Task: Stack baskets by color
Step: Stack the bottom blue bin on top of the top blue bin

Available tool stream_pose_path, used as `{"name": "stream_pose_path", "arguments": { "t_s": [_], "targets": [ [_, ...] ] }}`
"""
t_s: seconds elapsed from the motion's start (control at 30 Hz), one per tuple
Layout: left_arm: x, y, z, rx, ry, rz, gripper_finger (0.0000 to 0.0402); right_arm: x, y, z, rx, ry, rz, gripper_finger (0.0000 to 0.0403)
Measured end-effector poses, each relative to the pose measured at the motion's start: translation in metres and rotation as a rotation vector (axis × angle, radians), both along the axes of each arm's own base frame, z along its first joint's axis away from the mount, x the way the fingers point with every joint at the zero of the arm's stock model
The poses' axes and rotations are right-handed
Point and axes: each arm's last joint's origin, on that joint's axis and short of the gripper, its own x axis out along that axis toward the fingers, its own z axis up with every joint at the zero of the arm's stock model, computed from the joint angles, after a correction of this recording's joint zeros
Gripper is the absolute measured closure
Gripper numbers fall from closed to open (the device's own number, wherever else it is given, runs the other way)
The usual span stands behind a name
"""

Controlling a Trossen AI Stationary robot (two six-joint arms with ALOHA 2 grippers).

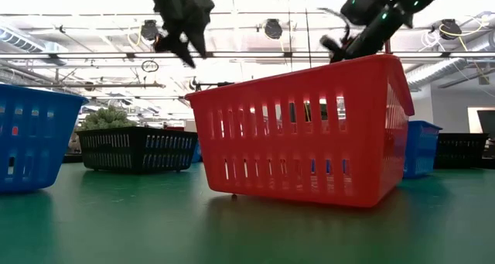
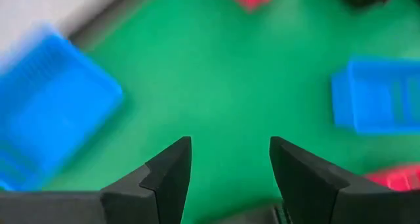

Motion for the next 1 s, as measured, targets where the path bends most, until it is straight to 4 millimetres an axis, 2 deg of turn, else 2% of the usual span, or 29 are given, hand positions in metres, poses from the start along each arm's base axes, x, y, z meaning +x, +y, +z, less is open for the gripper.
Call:
{"name": "stream_pose_path", "arguments": {
  "t_s": [0.17, 0.3, 0.53, 0.7, 0.8, 1.0],
  "targets": [
    [-0.001, -0.013, -0.032, -0.197, 0.053, -0.001, 0.0195, 0.0, 0.033, 0.017, -0.014, -0.051, 0.097, 0.0232],
    [-0.007, -0.04, -0.036, -0.252, 0.191, -0.047, 0.0195, 0.002, 0.061, 0.028, -0.021, -0.089, 0.196, 0.0232],
    [-0.025, -0.114, -0.025, -0.244, 0.368, -0.236, 0.0195, 0.006, 0.095, 0.038, -0.031, -0.143, 0.347, 0.0232],
    [-0.032, -0.169, -0.018, -0.227, 0.358, -0.322, 0.0195, 0.009, 0.113, 0.04, -0.024, -0.165, 0.432, 0.0232],
    [-0.038, -0.208, -0.026, -0.214, 0.348, -0.402, 0.0195, 0.01, 0.124, 0.042, -0.004, -0.187, 0.473, 0.0232],
    [-0.055, -0.27, -0.051, -0.324, 0.322, -0.399, 0.0195, 0.008, 0.153, 0.047, 0.022, -0.231, 0.601, 0.0232]
  ]
}}
